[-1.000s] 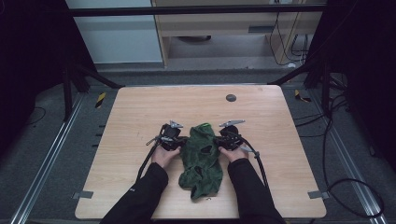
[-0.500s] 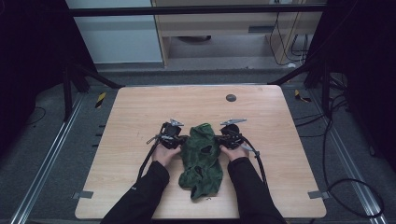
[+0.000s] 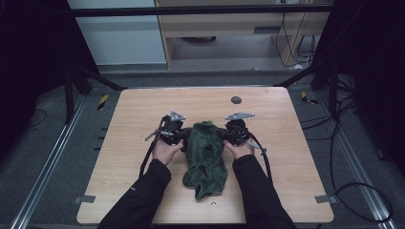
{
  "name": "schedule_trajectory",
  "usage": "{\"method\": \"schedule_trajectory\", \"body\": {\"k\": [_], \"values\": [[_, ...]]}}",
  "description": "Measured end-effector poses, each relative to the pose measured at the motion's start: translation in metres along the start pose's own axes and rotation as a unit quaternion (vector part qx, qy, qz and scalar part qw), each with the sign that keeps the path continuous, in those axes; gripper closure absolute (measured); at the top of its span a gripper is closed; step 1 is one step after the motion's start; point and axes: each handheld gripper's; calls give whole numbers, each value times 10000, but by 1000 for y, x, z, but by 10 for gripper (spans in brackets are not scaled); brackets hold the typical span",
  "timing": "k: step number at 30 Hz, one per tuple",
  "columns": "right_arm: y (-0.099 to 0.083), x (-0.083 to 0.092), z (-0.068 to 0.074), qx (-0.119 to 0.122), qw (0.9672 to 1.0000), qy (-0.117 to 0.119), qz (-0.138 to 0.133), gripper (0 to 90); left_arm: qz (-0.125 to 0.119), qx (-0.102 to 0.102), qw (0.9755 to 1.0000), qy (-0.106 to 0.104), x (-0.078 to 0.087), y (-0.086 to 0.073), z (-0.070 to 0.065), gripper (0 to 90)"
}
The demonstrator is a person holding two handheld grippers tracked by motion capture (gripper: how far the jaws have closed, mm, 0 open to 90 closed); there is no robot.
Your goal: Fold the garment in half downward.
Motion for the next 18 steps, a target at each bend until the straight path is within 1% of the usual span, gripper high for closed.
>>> {"method": "schedule_trajectory", "body": {"k": [1,2,3,4,5,6,7,9,14,16,17,18], "values": [[4,8,2,74,9999,36,-98,887,-95,-26,9999,-44,7,2,-3,900],[5,11,3,98,9999,54,-116,887,-95,-26,9999,-44,7,2,-3,900],[6,15,4,147,9998,66,-140,887,-131,-54,9999,-65,11,2,-5,900],[7,18,6,181,9997,78,-156,887,-200,-142,9996,-106,18,3,-9,900],[7,18,6,181,9997,78,-156,887,-200,-142,9996,-106,18,3,-9,900],[8,26,9,291,9992,117,-235,887,-225,-234,9994,-114,24,3,-11,900],[9,30,11,320,9991,142,-259,886,-288,-319,9990,-139,31,3,-14,900],[9,35,13,377,9986,184,-307,887,-341,-368,9986,-162,38,3,-16,900],[9,48,20,534,9972,321,-404,886,-392,-506,9976,-251,53,-1,-21,900],[8,50,22,548,9969,360,-429,886,-415,-530,9974,-260,56,-2,-22,900],[4,54,25,588,9962,421,-481,886,-426,-587,9970,-284,62,-6,-24,900],[4,54,25,588,9962,421,-481,886,-426,-587,9970,-284,62,-6,-24,900]]}}
Point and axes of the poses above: each handheld gripper's, and its own axes: x roughly backward along the jaws, y roughly out of its top, z roughly to its left, and after that the axes turned 6 degrees about x, right-handed
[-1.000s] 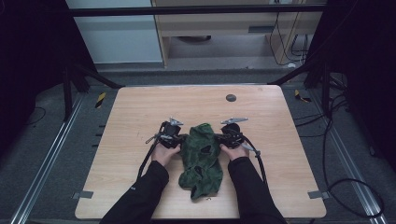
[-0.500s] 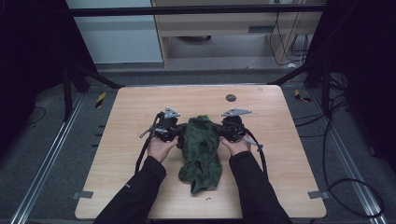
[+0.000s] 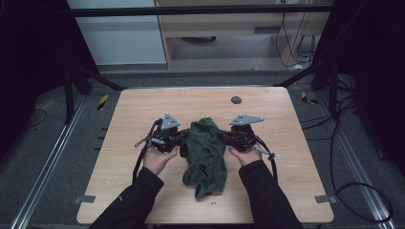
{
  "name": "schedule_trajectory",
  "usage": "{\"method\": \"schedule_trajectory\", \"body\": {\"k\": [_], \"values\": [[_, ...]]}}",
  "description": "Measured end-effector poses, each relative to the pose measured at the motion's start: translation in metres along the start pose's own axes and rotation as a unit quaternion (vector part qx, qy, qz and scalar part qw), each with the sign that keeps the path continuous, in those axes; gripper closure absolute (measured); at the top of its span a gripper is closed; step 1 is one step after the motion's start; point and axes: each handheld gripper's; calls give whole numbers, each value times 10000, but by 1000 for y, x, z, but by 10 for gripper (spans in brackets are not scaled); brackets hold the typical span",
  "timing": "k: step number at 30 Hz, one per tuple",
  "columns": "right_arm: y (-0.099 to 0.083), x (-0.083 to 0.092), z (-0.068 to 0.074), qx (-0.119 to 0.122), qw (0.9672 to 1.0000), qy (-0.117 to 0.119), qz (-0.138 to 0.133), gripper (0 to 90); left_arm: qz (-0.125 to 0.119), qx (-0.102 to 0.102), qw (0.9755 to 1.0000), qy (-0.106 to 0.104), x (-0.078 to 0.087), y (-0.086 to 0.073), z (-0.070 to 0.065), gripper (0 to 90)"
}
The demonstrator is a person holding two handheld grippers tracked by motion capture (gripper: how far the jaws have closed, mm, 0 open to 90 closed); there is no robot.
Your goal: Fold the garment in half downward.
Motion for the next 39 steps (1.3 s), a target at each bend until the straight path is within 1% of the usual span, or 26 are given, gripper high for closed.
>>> {"method": "schedule_trajectory", "body": {"k": [1,3,5,6,8,9,12,13,15,17,18,20,21,22,26,27,28,29,32,33,34,36,39], "values": [[-3,3,3,29,10000,62,-47,885,-13,-18,10000,-15,3,-2,-1,900],[-7,6,5,61,9999,71,-47,885,13,-10,10000,-79,7,-6,-4,900],[-8,8,6,50,9999,97,-53,886,30,-16,9999,-101,8,-8,-6,900],[-11,11,8,70,9999,135,-67,885,60,-28,9999,-154,9,-14,-8,900],[-13,12,9,60,9998,164,-72,885,66,-31,9998,-177,10,-16,-9,900],[-15,13,10,67,9998,187,-70,886,95,-27,9997,-221,12,-21,-10,900],[-24,16,17,91,9996,273,-26,885,152,-17,9996,-232,15,-30,-11,900],[-26,17,18,98,9995,289,-24,885,152,-17,9996,-232,15,-30,-11,900],[-28,18,19,104,9995,313,-8,885,200,-28,9995,-234,18,-36,-13,900],[-33,21,24,138,9991,395,21,884,252,-4,9992,-306,21,-41,-13,899],[-35,22,25,138,9990,429,12,884,291,2,9988,-386,23,-47,-14,899],[-39,23,29,149,9987,490,30,883,340,90,9980,-527,24,-53,-14,899],[-41,24,32,169,9985,516,29,883,363,98,9978,-542,25,-56,-16,899],[-43,24,34,167,9983,554,58,883,363,98,9978,-542,25,-56,-16,899],[-55,26,41,152,9976,657,145,880,567,-60,9969,-540,25,-70,-25,898],[-57,26,42,146,9974,685,172,880,603,-61,9967,-544,24,-73,-27,898],[-57,26,42,146,9974,685,172,880,603,-61,9967,-544,24,-73,-27,898],[-64,29,44,100,9970,739,218,879,675,-24,9961,-570,23,-81,-28,897],[-73,30,47,35,9964,779,318,879,822,19,9949,-577,20,-93,-31,897],[-75,29,49,-4,9960,808,373,878,822,19,9949,-577,20,-93,-31,897],[-75,29,49,-4,9960,808,373,878,904,4,9941,-595,19,-95,-33,897],[-81,28,52,3,9955,812,489,878,966,-61,9937,-568,17,-99,-36,896],[-88,28,55,-20,9947,832,597,877,1014,-58,9931,-593,16,-103,-39,895]]}}
Point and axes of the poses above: each handheld gripper's, and its own axes: x roughly backward along the jaws, y roughly out of its top, z roughly to its left, and after that the axes turned 6 degrees about x, right-handed
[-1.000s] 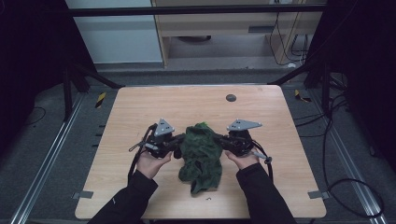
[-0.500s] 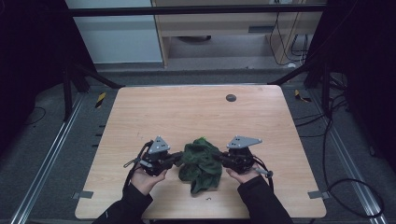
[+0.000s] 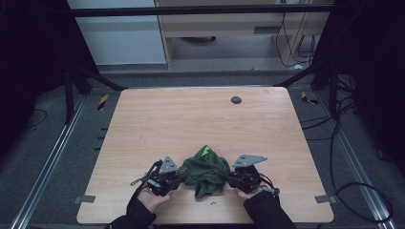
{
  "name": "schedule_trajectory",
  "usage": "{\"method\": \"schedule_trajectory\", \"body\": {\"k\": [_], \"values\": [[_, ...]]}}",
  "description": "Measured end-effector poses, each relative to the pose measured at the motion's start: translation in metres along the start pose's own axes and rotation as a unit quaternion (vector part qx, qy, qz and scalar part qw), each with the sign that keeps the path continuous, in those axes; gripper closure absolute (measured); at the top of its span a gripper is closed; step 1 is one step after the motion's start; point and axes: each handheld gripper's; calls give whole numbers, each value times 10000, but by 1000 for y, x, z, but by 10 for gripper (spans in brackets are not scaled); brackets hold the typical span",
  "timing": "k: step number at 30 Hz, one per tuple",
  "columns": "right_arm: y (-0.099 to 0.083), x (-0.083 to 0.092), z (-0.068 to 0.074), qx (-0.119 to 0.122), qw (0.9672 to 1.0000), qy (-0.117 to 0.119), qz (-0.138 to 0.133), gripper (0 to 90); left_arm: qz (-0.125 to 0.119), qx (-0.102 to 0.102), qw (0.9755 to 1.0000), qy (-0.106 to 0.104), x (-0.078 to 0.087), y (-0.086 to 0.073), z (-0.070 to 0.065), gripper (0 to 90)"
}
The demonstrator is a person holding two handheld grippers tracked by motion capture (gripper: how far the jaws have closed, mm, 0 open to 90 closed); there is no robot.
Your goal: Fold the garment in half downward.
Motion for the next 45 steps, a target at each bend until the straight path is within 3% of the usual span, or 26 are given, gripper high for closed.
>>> {"method": "schedule_trajectory", "body": {"k": [4,14,23,29,35,38,45], "values": [[-10,-6,2,-8,9997,-2,261,874,123,32,9999,-59,-4,-7,-2,895],[-17,-11,2,-59,9986,-180,488,848,224,-37,9997,-64,-10,-11,-5,886],[-15,0,4,-85,9996,-126,249,798,-24,23,10000,-54,5,-8,-2,770],[-9,16,1,-138,9997,-205,-73,781,-316,120,9994,63,20,2,7,705],[7,28,-10,-176,9979,-422,-453,755,-441,49,9990,93,15,24,13,664],[18,25,-16,-173,9971,-500,-546,734,-472,29,9989,72,9,33,15,641],[26,6,-25,-219,9972,-567,-443,688,-398,-90,9992,21,-4,43,16,624]]}}
Point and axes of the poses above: each handheld gripper's, and its own axes: x roughly backward along the jaws, y roughly out of its top, z roughly to its left, and after that the axes turned 6 degrees about x, right-handed
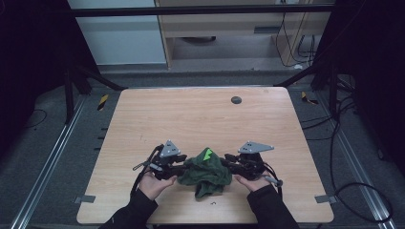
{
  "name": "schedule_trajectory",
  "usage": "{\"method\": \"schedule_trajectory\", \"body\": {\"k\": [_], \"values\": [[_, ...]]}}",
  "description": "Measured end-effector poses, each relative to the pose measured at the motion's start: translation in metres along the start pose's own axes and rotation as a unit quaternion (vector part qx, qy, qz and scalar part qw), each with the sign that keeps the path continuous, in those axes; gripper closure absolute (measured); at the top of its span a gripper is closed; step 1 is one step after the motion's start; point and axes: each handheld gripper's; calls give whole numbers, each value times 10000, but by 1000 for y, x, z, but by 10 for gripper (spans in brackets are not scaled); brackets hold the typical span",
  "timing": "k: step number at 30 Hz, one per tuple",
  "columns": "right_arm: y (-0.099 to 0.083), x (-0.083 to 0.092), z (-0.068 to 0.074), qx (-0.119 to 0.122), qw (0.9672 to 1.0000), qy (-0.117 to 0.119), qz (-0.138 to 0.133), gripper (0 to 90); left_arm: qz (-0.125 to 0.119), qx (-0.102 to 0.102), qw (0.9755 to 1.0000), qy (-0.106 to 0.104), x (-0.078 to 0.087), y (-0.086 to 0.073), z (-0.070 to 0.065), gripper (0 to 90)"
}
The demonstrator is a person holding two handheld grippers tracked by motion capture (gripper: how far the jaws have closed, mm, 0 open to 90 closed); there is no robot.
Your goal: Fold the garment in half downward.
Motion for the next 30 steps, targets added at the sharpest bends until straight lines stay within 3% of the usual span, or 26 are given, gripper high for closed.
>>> {"method": "schedule_trajectory", "body": {"k": [8,11,12,14,18,24,30], "values": [[-4,-24,-4,-91,9995,153,262,706,270,-189,9995,34,-20,-7,-1,660],[-6,-28,-4,-86,9991,219,356,769,343,-117,9993,9,-25,-11,1,732],[-7,-29,-2,-71,9986,275,441,827,356,-97,9993,-24,-25,-12,1,809],[-8,-29,-1,-36,9986,295,446,873,358,-82,9993,-27,-25,-12,1,864],[-6,-28,1,-3,9983,321,477,896,354,-91,9993,-60,-18,-11,-3,884],[-2,-13,4,27,9991,381,207,894,251,-206,9993,-182,-2,-12,-12,886],[-6,-1,16,164,9979,608,170,891,235,-313,9985,-375,15,-26,-29,886]]}}
Point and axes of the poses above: each handheld gripper's, and its own axes: x roughly backward along the jaws, y roughly out of its top, z roughly to its left, and after that the axes turned 6 degrees about x, right-handed
